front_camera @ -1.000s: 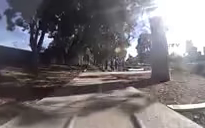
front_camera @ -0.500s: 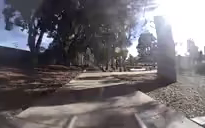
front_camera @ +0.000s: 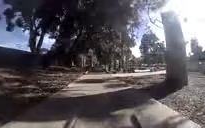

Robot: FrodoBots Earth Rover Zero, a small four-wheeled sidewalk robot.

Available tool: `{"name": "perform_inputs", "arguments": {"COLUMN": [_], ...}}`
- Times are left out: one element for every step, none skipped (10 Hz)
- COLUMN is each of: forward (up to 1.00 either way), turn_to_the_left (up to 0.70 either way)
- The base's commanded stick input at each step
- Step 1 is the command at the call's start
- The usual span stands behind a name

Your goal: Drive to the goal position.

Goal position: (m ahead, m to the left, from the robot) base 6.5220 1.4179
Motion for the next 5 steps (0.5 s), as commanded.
{"name": "perform_inputs", "arguments": {"forward": [1.0,1.0,1.0,1.0,1.0], "turn_to_the_left": [0.0,0.0,0.0,0.0,0.0]}}
